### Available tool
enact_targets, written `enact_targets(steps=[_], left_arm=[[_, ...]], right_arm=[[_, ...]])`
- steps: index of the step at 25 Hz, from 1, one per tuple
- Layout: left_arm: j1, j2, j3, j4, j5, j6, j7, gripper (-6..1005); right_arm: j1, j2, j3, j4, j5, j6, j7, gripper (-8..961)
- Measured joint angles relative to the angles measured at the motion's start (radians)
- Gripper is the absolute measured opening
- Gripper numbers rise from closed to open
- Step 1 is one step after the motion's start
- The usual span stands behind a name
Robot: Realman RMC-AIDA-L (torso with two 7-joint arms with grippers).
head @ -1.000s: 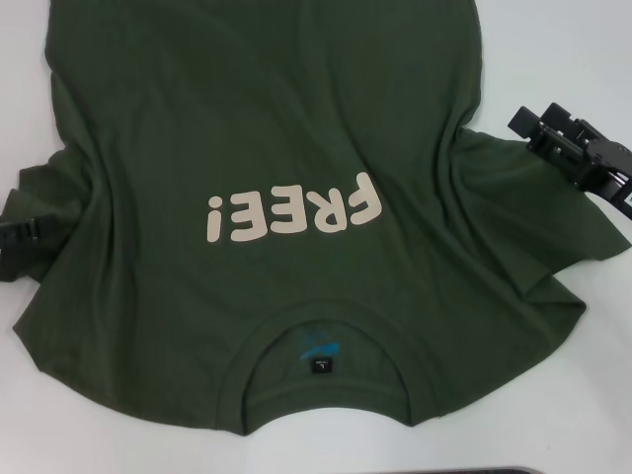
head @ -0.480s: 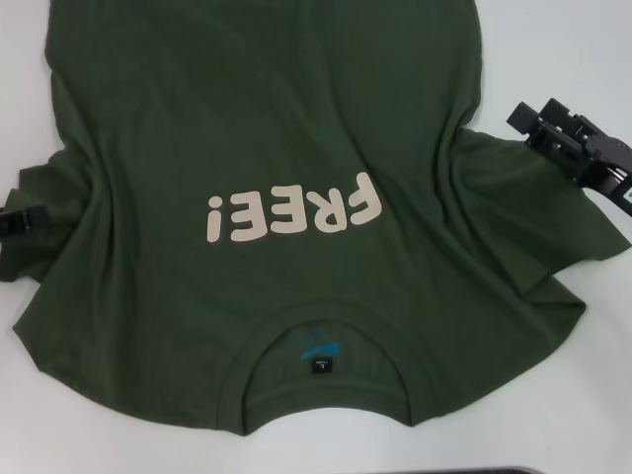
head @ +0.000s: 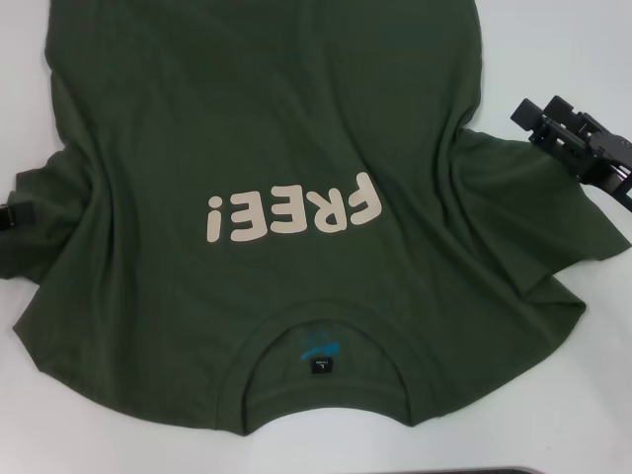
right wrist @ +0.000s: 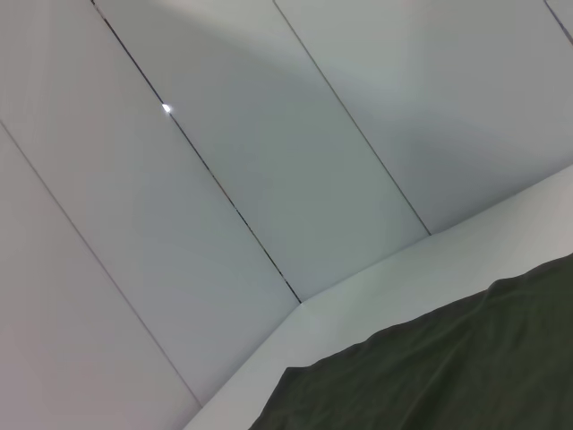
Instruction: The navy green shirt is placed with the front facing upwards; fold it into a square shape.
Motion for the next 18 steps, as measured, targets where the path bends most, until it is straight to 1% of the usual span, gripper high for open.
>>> enact_targets(steps=[5, 12, 18], left_arm=[[-0.004, 0.000, -0.005, 0.017, -0.007, 0.023, -0.036, 44], [-0.007, -0.018, -0.015, 0.089, -0.017, 0.043, -0.115, 3], [-0.007, -0.017, -0.051, 0.127, -0.022, 0.064, -0.136, 3]], right_arm=[[0.004, 0.000, 0.000, 0.000, 0.000, 0.005, 0.000, 883], [0.005, 0.000, 0.001, 0.001, 0.000, 0.006, 0.000, 883], [0.004, 0.000, 0.001, 0.002, 0.000, 0.005, 0.000, 884]])
